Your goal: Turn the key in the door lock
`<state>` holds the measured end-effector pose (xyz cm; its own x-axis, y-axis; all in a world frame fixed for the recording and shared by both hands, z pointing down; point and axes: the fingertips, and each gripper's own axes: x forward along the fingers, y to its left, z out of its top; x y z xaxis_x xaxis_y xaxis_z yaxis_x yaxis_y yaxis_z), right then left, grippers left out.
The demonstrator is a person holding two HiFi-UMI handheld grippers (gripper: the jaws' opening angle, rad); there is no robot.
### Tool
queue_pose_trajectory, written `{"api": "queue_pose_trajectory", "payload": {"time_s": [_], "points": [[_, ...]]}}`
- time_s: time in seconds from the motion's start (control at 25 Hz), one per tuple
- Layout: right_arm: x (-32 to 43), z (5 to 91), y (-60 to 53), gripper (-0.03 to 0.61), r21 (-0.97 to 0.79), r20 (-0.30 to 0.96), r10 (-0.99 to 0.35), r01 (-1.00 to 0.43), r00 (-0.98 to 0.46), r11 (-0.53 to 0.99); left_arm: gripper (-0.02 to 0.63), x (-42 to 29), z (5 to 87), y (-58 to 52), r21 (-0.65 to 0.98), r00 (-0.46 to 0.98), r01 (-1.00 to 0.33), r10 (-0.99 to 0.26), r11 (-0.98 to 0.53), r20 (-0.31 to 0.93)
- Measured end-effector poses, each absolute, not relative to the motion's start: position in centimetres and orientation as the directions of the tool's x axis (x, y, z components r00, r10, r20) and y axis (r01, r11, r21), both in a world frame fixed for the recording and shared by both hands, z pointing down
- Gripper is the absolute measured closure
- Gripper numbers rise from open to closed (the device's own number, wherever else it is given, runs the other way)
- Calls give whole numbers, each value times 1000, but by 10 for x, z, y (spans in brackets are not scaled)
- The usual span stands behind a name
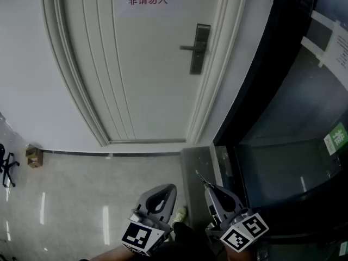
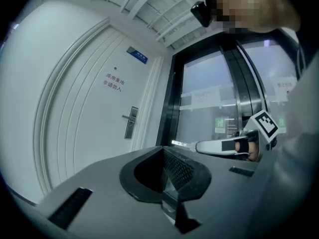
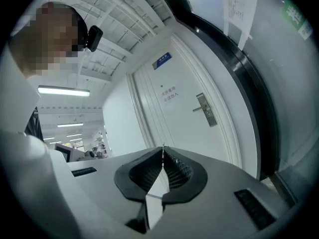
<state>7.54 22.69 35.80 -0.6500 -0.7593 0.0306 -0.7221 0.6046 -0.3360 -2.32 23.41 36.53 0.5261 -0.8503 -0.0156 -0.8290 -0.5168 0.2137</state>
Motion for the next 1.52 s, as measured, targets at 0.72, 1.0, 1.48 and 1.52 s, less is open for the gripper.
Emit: {"api": "queue_pose_trajectory", "payload": {"time_s": [0.72, 1.0, 1.48, 1.52], "points": [[115, 334, -26, 558, -214, 27, -725, -713, -688, 668, 609, 14, 346, 18, 199, 465, -867, -885, -456, -3], [125, 320, -113, 558, -29, -7, -773, -772, -635, 635, 608, 26, 348, -38, 204, 460, -872, -888, -446, 25], [101, 315, -236, 558, 668, -31, -898, -677, -439, 308, 609, 28, 361, -125, 203, 530, -834, -847, -514, 33], [97, 316, -246, 558, 723, -48, -905, -639, -424, 261, 609, 25, 361, -133, 201, 536, -830, -844, -520, 32]]}}
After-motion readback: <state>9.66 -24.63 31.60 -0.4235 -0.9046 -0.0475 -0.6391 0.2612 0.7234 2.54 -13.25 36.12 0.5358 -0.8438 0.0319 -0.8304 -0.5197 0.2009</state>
